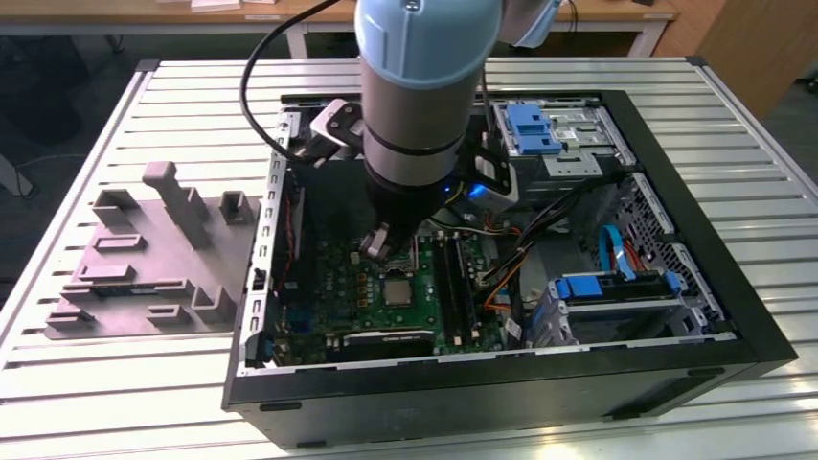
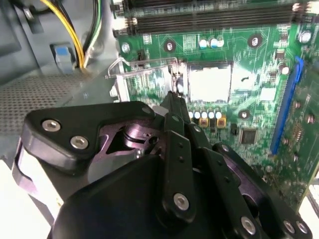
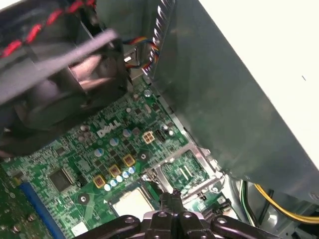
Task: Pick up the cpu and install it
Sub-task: 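Close the cpu cover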
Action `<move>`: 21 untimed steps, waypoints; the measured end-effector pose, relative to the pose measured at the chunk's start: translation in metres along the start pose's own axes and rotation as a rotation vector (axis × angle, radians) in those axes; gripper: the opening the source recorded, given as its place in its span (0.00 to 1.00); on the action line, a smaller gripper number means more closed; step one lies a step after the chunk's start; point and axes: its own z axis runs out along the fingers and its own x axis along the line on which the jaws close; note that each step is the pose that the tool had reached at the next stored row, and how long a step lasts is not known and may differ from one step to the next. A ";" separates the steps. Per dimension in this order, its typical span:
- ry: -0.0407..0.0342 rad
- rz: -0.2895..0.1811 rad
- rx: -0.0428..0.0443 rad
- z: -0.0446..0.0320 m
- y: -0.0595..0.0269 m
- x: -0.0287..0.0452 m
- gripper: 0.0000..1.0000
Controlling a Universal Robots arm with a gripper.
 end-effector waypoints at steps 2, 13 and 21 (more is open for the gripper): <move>-0.0054 0.000 -0.0093 0.0004 -0.0054 -0.0036 0.11; -0.0026 -0.057 -0.0233 0.0093 -0.0091 -0.0114 0.11; -0.0028 -0.058 -0.0247 0.0178 -0.0108 -0.0238 0.11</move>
